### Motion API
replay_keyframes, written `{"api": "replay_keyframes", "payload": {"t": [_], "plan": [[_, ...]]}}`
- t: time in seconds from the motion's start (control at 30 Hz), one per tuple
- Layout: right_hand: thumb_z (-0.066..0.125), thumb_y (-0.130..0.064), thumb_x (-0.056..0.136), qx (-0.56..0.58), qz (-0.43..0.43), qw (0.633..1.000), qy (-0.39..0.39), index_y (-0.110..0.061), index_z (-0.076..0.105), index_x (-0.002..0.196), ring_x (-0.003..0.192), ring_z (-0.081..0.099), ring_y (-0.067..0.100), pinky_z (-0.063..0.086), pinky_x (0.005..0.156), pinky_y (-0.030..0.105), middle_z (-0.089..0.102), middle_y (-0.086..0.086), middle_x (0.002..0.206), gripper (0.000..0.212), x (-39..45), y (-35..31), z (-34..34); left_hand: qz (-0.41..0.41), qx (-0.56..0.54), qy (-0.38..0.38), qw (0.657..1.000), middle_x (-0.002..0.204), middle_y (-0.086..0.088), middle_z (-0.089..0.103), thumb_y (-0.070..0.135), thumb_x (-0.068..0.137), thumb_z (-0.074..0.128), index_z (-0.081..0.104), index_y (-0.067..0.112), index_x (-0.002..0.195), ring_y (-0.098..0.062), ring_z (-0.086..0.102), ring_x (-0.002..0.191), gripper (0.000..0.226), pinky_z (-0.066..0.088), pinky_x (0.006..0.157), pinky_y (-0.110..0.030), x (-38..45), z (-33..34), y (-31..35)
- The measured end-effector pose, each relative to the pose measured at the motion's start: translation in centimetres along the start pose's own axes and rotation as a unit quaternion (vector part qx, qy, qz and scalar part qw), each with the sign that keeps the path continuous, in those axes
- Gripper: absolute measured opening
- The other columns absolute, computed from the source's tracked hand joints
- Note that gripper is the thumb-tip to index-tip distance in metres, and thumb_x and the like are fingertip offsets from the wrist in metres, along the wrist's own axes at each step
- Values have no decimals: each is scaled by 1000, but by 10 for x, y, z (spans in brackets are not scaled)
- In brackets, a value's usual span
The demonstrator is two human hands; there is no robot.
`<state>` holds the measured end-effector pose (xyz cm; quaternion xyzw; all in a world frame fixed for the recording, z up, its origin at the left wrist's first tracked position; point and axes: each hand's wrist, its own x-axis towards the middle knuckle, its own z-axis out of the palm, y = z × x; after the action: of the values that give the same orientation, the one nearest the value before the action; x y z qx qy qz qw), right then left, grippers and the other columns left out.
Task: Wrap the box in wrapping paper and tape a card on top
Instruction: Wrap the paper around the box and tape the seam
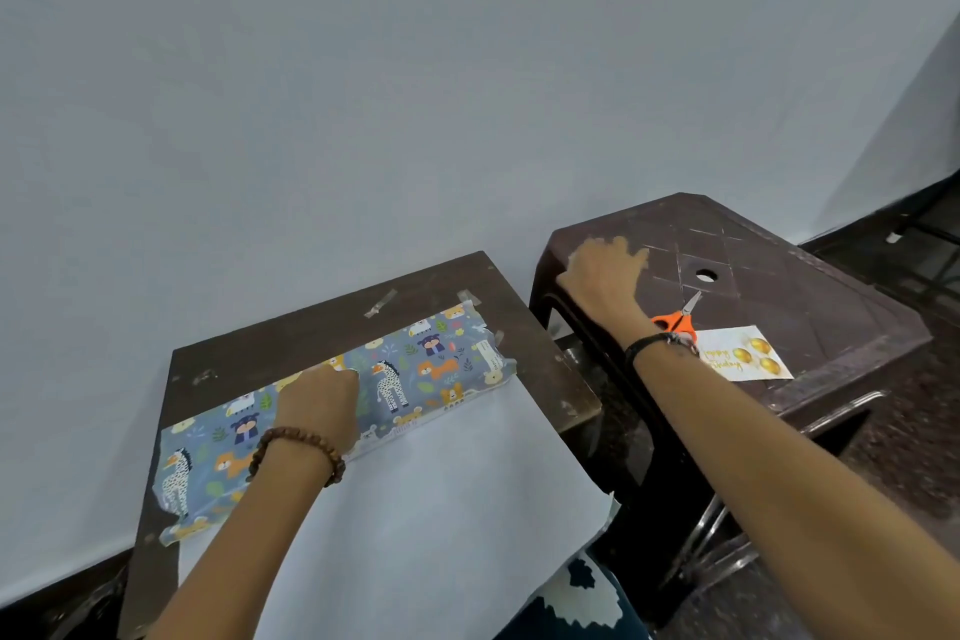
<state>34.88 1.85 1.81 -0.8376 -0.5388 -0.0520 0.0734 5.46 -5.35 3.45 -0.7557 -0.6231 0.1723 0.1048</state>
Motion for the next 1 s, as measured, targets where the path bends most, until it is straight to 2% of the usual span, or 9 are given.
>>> {"api": "replay_keyframes", "payload": {"t": [0.17,0.27,0.47,0.6,0.67,0.73,0.8,0.9,1.0], "plan": [[46,-23,89,24,-174,984,39,-13,61,102,108,50,26,22,106,59,65,5,100,22,-42,-46,20,-4,-7,1,1000,110,-4,61,10,91,47,54,15,114,-19,60,102,24,48,82,-24,0,1,0],[47,-22,91,15,-190,982,-13,-9,58,109,117,45,26,18,109,62,62,6,109,25,-53,-54,32,-6,-11,-1,1000,109,-3,60,11,90,48,54,16,113,-19,59,102,24,48,84,-26,1,2,-1],[52,-36,91,145,-132,977,-87,-13,68,100,125,34,28,10,108,65,60,5,112,29,-59,-48,24,-10,-20,14,1000,112,-3,59,7,91,46,54,15,113,-18,58,104,25,46,83,-24,2,3,0],[56,-28,87,132,-109,984,-39,-15,57,122,125,35,27,18,109,60,55,5,121,37,-65,-24,6,-15,-22,19,999,113,-2,59,9,92,45,54,17,116,-18,58,105,27,47,84,-25,1,2,1],[59,-23,83,246,-82,964,-64,-18,57,119,118,44,27,34,103,53,57,4,117,37,-65,-11,1,-17,-23,19,999,113,-2,59,9,91,46,54,17,116,-18,59,105,27,48,85,-26,-1,1,2],[60,-14,82,388,-80,909,-126,-11,63,109,96,56,20,49,86,29,62,5,101,28,-70,-9,0,-21,-24,15,999,114,-2,59,9,91,45,54,17,116,-19,58,106,28,47,86,-27,-3,0,3],[59,-7,86,406,-111,897,-134,0,64,102,83,54,12,42,71,11,62,5,85,19,-78,-15,1,-21,-22,10,999,115,-2,58,9,91,45,54,17,116,-20,57,107,28,46,88,-28,-4,-1,3],[60,-14,89,372,-147,913,-81,-4,61,105,85,52,10,46,82,25,63,2,80,19,-76,-21,14,-16,-24,8,1000,114,-2,58,8,90,46,53,17,116,-19,57,106,28,45,87,-28,-3,0,3],[53,-10,91,282,-202,936,-56,-10,56,110,91,52,14,47,77,31,58,2,99,19,-72,-25,19,-11,-32,5,999,113,-3,58,8,89,47,53,16,114,-20,57,105,27,46,85,-27,-2,2,-1]]}}
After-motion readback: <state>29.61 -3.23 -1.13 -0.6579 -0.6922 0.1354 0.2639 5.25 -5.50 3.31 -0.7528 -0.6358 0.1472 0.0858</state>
